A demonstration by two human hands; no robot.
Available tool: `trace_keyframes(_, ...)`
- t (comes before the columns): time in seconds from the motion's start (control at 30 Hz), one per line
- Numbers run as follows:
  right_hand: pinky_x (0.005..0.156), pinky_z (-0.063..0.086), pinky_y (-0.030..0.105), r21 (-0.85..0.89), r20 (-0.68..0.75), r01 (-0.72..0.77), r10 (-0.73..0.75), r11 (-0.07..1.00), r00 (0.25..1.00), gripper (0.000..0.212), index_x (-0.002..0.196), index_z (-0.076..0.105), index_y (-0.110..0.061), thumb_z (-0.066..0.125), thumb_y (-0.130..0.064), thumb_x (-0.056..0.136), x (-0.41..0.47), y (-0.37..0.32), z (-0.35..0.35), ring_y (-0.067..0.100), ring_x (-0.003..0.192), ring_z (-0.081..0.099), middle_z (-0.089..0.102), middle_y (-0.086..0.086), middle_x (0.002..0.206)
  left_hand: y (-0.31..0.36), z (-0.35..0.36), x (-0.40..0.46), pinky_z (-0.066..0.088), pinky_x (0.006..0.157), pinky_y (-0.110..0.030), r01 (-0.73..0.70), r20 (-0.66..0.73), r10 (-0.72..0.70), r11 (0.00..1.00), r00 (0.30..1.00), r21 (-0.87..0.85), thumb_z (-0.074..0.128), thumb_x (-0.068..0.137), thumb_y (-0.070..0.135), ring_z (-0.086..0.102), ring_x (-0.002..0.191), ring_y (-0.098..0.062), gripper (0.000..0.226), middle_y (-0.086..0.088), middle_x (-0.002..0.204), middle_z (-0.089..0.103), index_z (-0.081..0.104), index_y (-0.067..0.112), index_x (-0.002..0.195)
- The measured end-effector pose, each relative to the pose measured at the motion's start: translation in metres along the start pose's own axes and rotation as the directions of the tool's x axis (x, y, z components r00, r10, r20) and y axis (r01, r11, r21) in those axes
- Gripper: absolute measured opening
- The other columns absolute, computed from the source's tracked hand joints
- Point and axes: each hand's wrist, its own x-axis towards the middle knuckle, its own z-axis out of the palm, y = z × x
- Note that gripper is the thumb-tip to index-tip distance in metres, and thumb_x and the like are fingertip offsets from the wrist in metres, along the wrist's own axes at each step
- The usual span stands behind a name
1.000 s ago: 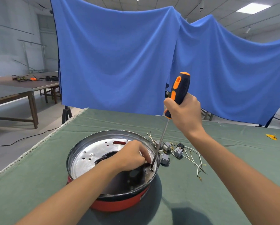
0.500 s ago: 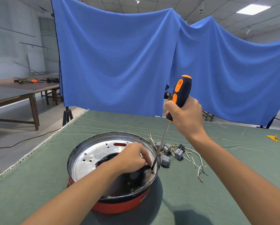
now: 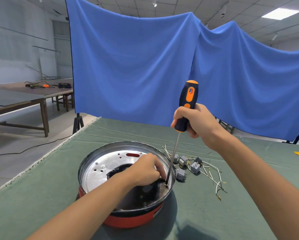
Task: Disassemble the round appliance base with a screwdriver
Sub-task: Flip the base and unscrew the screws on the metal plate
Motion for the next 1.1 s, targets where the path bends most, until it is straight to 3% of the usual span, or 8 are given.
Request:
trace_keyframes(0.13, 0.035, 0.024, 0.014, 0.018, -0.041, -0.068, 0.068, 0.998, 0.997, 0.020, 0.062, 0.046, -0.013, 0.053, -0.010, 0.080, 0.004, 0.001, 0.004, 0.005, 0.031, 0.032, 0.063, 0.004, 0.057, 0.001, 0.001, 0.000, 0.037, 0.053, -0.007, 0.007, 0.021, -0.006, 0.999, 1.000, -0.053, 0.043, 0.068, -0.008, 0.055, 0.060, 0.008, 0.040, 0.007, 0.077, 0.065, 0.074, 0.018, 0.069)
trace_keyframes(0.27, 0.034, 0.024, 0.013, 0.041, -0.023, -0.093, 0.094, 0.995, 0.995, 0.015, 0.062, 0.045, -0.013, 0.052, -0.009, 0.075, 0.006, 0.002, 0.004, 0.006, 0.031, 0.031, 0.063, 0.006, 0.057, -0.002, 0.001, 0.000, 0.049, 0.069, -0.023, 0.011, 0.008, -0.010, 0.992, 1.000, -0.125, 0.041, 0.065, -0.009, 0.063, 0.079, -0.012, 0.041, 0.002, 0.080, 0.070, 0.075, 0.013, 0.071)
trace_keyframes(0.43, 0.036, 0.023, 0.015, 0.082, 0.041, -0.090, 0.087, 0.993, 0.995, 0.006, 0.054, 0.045, -0.013, 0.051, -0.014, 0.056, 0.005, 0.001, 0.004, 0.011, 0.038, 0.029, 0.062, 0.010, 0.058, -0.007, 0.000, 0.004, 0.045, 0.065, -0.016, 0.041, -0.006, -0.042, 0.993, 0.999, -0.109, 0.043, 0.069, -0.011, 0.060, 0.073, -0.004, 0.042, 0.007, 0.073, 0.067, 0.076, 0.015, 0.068)
trace_keyframes(0.63, 0.033, 0.026, 0.013, 0.066, -0.100, 0.002, 0.005, 0.998, 0.995, 0.018, 0.061, 0.047, -0.008, 0.053, -0.007, 0.078, 0.003, 0.003, 0.013, 0.006, 0.033, 0.037, 0.055, 0.011, 0.056, -0.005, -0.001, 0.003, 0.046, 0.071, -0.015, 0.056, -0.017, -0.058, 0.991, 0.998, -0.125, 0.040, 0.070, -0.012, 0.060, 0.075, -0.001, 0.044, 0.008, 0.074, 0.068, 0.075, 0.015, 0.072)
trace_keyframes(0.83, 0.042, 0.034, 0.011, -0.149, -0.166, 0.062, -0.087, 0.987, 0.982, 0.053, 0.051, 0.049, -0.012, 0.061, -0.051, 0.085, 0.016, 0.011, 0.034, 0.003, 0.037, 0.042, 0.053, -0.006, 0.041, 0.003, -0.004, -0.005, 0.041, 0.060, -0.014, -0.006, 0.124, 0.038, 0.969, 0.992, -0.247, 0.055, 0.074, -0.006, 0.053, 0.061, -0.002, 0.033, 0.005, 0.072, 0.067, 0.075, 0.018, 0.084)
trace_keyframes(0.93, 0.036, 0.030, 0.009, -0.145, -0.100, 0.045, -0.060, 0.988, 0.993, 0.049, 0.049, 0.052, -0.013, 0.062, -0.042, 0.086, 0.021, 0.013, 0.027, 0.002, 0.033, 0.038, 0.050, -0.009, 0.038, 0.002, -0.004, -0.007, 0.041, 0.066, -0.013, -0.051, 0.113, 0.084, 0.962, 0.990, -0.268, 0.067, 0.082, 0.010, 0.057, 0.069, -0.002, 0.011, 0.006, 0.077, 0.068, 0.076, 0.011, 0.088)
trace_keyframes(1.03, 0.036, 0.030, 0.008, -0.164, 0.009, 0.057, -0.056, 0.985, 0.998, 0.034, 0.055, 0.055, -0.016, 0.063, -0.030, 0.085, 0.021, 0.011, 0.019, 0.003, 0.040, 0.043, 0.058, -0.006, 0.051, 0.001, -0.003, -0.007, 0.042, 0.067, -0.019, -0.094, 0.063, 0.110, 0.971, 0.992, -0.222, 0.069, 0.083, 0.017, 0.055, 0.066, -0.001, 0.010, 0.011, 0.068, 0.064, 0.076, 0.010, 0.081)
trace_keyframes(1.1, 0.042, 0.040, 0.013, -0.137, -0.010, 0.076, -0.078, 0.988, 0.997, 0.021, 0.073, 0.055, -0.016, 0.068, -0.029, 0.082, 0.021, 0.008, 0.013, 0.005, 0.051, 0.052, 0.061, -0.002, 0.065, 0.000, -0.002, -0.006, 0.040, 0.062, -0.023, -0.100, 0.051, 0.111, 0.979, 0.993, -0.175, 0.069, 0.083, 0.020, 0.047, 0.058, -0.003, 0.019, 0.012, 0.056, 0.054, 0.071, 0.016, 0.065)
